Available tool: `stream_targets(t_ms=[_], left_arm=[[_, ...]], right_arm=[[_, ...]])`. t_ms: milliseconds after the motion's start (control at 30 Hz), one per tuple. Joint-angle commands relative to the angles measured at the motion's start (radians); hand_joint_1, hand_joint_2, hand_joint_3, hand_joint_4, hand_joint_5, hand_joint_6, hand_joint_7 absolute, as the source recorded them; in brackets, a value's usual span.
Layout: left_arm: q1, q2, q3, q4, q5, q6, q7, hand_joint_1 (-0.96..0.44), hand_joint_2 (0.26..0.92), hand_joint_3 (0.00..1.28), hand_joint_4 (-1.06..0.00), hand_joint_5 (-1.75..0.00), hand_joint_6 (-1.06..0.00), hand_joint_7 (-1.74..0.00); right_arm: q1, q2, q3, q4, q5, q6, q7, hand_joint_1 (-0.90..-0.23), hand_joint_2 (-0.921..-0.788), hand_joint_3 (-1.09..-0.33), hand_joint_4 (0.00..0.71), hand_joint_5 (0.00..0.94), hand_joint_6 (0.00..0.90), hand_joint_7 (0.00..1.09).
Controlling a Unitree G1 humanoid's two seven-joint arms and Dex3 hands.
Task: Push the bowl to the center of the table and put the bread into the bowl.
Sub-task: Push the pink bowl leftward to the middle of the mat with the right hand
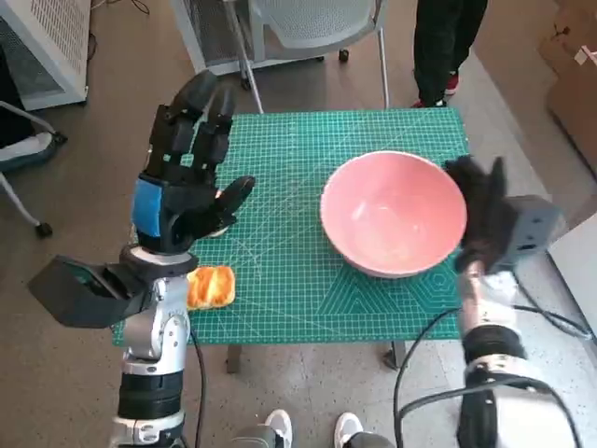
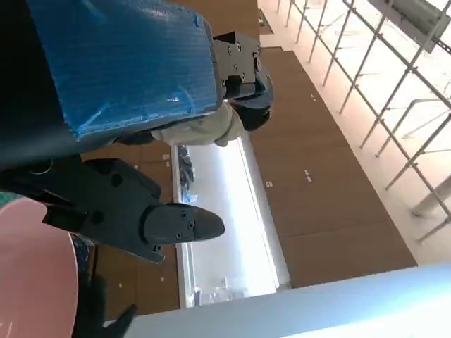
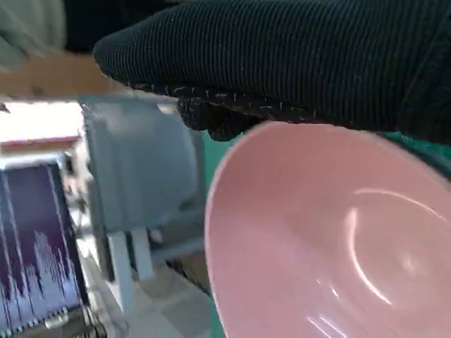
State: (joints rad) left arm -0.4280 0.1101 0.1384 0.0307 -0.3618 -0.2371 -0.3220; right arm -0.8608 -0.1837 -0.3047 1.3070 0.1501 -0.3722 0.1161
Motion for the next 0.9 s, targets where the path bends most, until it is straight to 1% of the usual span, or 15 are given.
stream_targets(t_ms=[33,200,300,467,633,700,800,900], left_arm=[[0.014,0.011,0.009,-0.02,0.011,0.002,0.005,-0.35,0.821,0.3,-0.08,0.0,0.0,-0.53],[0.022,0.021,0.014,-0.021,0.023,-0.006,0.008,-0.36,0.825,0.29,-0.08,0.0,0.0,-0.53],[0.028,0.027,0.017,-0.024,0.036,-0.014,0.012,-0.36,0.842,0.26,-0.08,0.0,0.0,-0.53],[0.034,0.032,0.024,-0.025,0.049,-0.022,0.016,-0.38,0.856,0.23,-0.08,0.0,0.0,-0.52],[0.043,0.035,0.031,-0.03,0.05,-0.025,0.018,-0.39,0.864,0.21,-0.08,0.0,0.0,-0.51],[0.047,0.038,0.035,-0.032,0.05,-0.027,0.02,-0.39,0.881,0.18,-0.08,0.0,0.0,-0.5],[0.051,0.04,0.037,-0.034,0.053,-0.029,0.024,-0.4,0.89,0.16,-0.08,0.0,0.0,-0.5],[0.057,0.044,0.042,-0.039,0.055,-0.029,0.031,-0.41,0.896,0.15,-0.08,0.0,0.0,-0.5]], right_arm=[[-0.006,0.035,-0.004,0.007,0.002,0.036,0.017,-0.419,-0.921,-0.572,0.261,0.005,0.394,0.01],[-0.026,0.063,-0.005,0.002,0.003,0.037,0.021,-0.407,-0.921,-0.578,0.269,0.007,0.393,0.01],[-0.044,0.078,0.002,0.001,-0.005,0.036,0.019,-0.404,-0.921,-0.58,0.272,0.008,0.394,0.01],[-0.07,0.096,0.011,0.0,-0.013,0.038,0.018,-0.411,-0.921,-0.583,0.272,0.006,0.392,0.01],[-0.091,0.112,0.015,0.0,-0.009,0.038,0.027,-0.404,-0.921,-0.59,0.27,0.004,0.389,0.01],[-0.099,0.115,0.017,-0.003,-0.009,0.036,0.032,-0.396,-0.921,-0.594,0.267,0.002,0.387,0.01],[-0.105,0.111,0.017,-0.003,-0.01,0.036,0.04,-0.389,-0.921,-0.597,0.266,0.001,0.385,0.01],[-0.107,0.093,0.017,-0.01,-0.008,0.025,0.06,-0.382,-0.921,-0.598,0.266,0.001,0.383,0.01]])
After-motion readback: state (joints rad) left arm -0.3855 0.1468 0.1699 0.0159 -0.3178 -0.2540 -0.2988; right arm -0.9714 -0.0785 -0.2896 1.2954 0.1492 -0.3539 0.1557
